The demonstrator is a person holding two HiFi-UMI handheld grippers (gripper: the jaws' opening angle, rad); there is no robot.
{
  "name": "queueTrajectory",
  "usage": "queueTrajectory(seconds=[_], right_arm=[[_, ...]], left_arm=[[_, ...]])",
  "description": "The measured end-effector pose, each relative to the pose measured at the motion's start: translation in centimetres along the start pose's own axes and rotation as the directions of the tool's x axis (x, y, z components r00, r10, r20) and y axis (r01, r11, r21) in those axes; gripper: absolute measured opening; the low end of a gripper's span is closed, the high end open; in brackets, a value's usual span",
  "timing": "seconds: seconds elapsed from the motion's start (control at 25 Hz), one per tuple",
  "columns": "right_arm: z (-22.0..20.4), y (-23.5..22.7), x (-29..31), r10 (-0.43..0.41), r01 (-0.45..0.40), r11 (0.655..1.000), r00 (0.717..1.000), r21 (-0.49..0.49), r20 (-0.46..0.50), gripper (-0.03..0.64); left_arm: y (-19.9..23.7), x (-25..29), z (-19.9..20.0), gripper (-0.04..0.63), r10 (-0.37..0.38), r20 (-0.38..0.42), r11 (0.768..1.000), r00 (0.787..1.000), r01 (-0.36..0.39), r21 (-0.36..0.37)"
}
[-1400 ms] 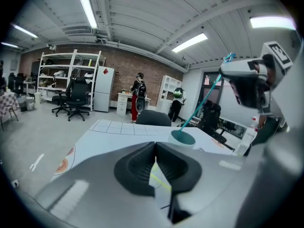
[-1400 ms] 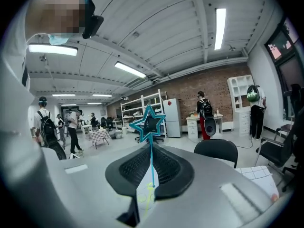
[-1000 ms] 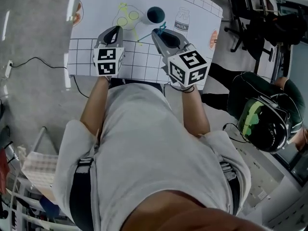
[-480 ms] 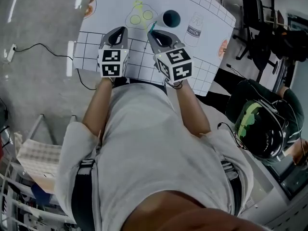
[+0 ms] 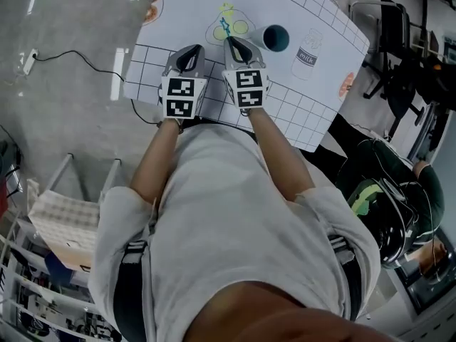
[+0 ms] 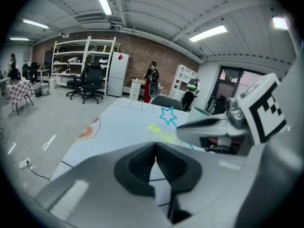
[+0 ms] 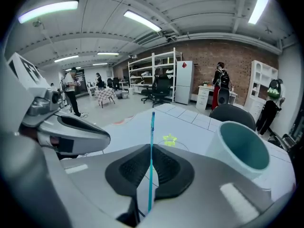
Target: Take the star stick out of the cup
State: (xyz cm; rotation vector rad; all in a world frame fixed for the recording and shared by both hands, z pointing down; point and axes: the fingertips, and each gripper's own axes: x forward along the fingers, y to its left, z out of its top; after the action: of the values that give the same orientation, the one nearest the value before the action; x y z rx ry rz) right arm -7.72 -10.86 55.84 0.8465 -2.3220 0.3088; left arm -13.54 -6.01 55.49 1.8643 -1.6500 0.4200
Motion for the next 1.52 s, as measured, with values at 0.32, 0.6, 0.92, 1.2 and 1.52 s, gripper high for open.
queueTrajectory(seconds=[0.32, 0.6, 0.92, 1.2, 1.52], right_arm=[[-1.8, -0.8, 3.6, -0.009, 0.010, 1.000, 0.997, 0.019, -0.070, 0.018], [-1.9, -1.6, 3.9, -0.027, 0.027, 1.000, 0.997, 0.002, -0.070, 0.020], [0.1, -1.3, 2.6, -0.028, 0.027, 0.999, 1.000, 0.025, 0.011, 0.048], [3.1, -0.9, -2.6, -0.072, 0.060, 0.995, 0.985, 0.082, 0.154, 0.000], [4.0, -3.1, -10.1, -0.220, 0.183, 0.970, 0.944, 0.162, 0.247, -0.002]], left_arm=[[0.8, 0.5, -0.6, 0.003, 0.014, -0.023, 1.000, 1.000, -0.015, -0.014], [0.6, 0.7, -0.2, 0.004, 0.010, -0.021, 1.000, 1.000, -0.010, -0.007], [0.0, -0.4, 0.7, 0.003, -0.011, 0.001, 1.000, 1.000, 0.011, 0.022], [-1.3, -2.0, 3.7, 0.003, -0.035, 0.098, 0.998, 0.995, 0.030, 0.053], [-6.3, -3.5, 6.8, 0.003, -0.136, 0.194, 0.987, 0.972, 0.117, 0.107]])
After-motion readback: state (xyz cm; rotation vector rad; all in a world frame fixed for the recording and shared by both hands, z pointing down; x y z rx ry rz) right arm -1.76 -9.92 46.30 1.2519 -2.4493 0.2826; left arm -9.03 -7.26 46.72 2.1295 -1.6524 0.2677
